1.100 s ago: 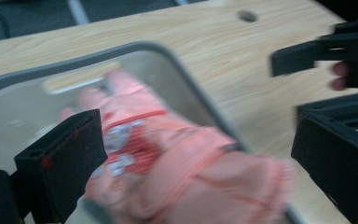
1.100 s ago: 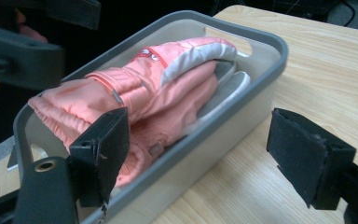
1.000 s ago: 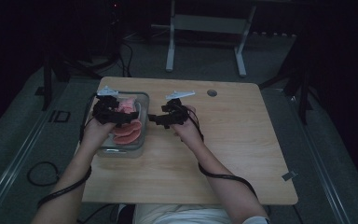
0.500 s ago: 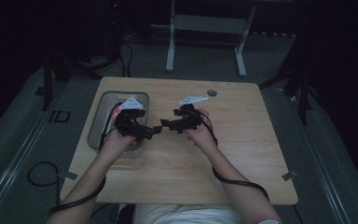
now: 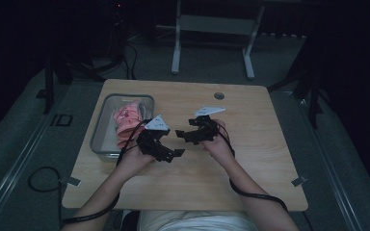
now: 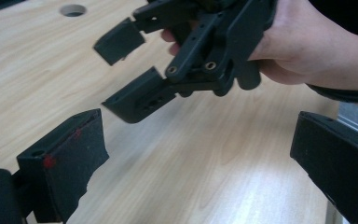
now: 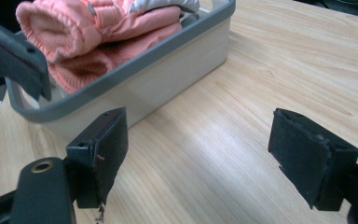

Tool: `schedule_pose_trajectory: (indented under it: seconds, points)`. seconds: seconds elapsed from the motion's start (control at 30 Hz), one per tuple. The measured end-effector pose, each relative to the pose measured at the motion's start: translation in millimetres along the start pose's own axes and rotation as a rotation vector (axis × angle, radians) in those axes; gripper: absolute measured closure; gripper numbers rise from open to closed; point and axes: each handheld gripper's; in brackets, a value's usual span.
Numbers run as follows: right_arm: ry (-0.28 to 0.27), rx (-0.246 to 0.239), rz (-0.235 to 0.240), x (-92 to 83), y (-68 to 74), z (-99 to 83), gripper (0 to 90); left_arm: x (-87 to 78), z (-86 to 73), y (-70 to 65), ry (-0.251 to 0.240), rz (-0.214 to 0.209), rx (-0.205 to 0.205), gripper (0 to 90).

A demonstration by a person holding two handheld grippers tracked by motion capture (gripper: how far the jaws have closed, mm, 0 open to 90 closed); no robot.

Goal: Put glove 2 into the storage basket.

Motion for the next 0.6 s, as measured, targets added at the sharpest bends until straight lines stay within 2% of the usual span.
schedule_pose_trajectory:
  seconds: [0.37, 0.6]
  points:
    - [0.019, -0.02, -0.01, -3.9, -5.6, -25.3, 17.6, 30.9, -9.8, -15.9, 0.034, -0.061, 0.03, 2.9]
    - [0.029, -0.016, -0.018, -4.6, -10.3, -44.5, 17.6, 46.0, -16.7, -24.6, 0.062, -0.073, 0.049, 3.0]
Point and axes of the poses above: each handheld gripper's, and its own axes: x roughly forward along the jaws, z roughly out of its top, y roughly to its left, and after that the axes turned 6 degrees about y, right-handed
